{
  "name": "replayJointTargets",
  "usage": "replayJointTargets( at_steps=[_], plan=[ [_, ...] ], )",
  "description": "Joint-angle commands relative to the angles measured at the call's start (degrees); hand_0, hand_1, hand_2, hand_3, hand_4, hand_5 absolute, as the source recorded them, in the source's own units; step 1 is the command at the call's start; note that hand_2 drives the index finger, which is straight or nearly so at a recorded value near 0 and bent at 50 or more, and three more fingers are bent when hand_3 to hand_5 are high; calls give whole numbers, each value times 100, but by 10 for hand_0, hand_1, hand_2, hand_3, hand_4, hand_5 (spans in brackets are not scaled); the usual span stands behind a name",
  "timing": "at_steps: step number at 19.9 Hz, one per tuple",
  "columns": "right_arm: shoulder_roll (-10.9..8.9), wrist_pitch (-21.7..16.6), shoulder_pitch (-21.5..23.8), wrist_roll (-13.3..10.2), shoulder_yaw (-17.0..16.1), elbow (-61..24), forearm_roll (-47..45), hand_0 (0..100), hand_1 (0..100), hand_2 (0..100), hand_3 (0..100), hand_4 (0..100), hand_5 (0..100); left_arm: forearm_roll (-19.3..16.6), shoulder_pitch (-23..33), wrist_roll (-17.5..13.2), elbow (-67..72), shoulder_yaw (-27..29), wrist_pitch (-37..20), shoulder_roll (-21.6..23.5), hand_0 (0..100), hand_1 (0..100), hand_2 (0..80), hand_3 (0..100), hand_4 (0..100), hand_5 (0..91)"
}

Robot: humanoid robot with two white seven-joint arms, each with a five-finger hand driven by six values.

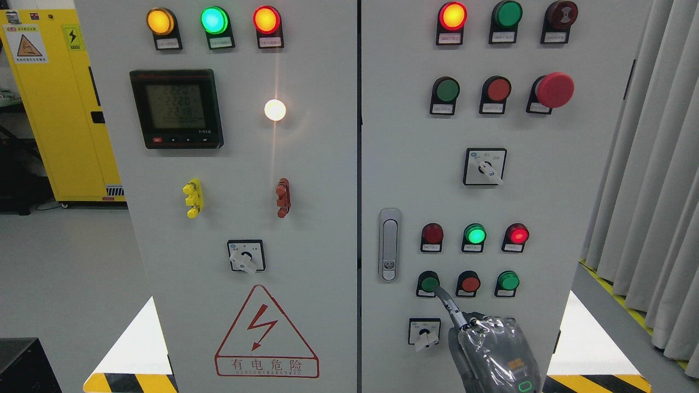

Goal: Press green start button

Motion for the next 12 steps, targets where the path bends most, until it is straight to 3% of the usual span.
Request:
replayJointTargets(
  at_steps=[1, 12],
  plan=[
    [-5, 13, -104, 0, 109, 229, 1, 1000, 1000, 0, 807, 886, 949, 0, 0, 2, 3, 0, 4, 0, 120, 556, 0, 0, 0, 0],
    [-5, 22, -183, 123, 109, 343, -52, 1000, 1000, 0, 808, 886, 949, 0, 0, 2, -5, 0, 4, 0, 120, 556, 0, 0, 0, 0]
  ],
)
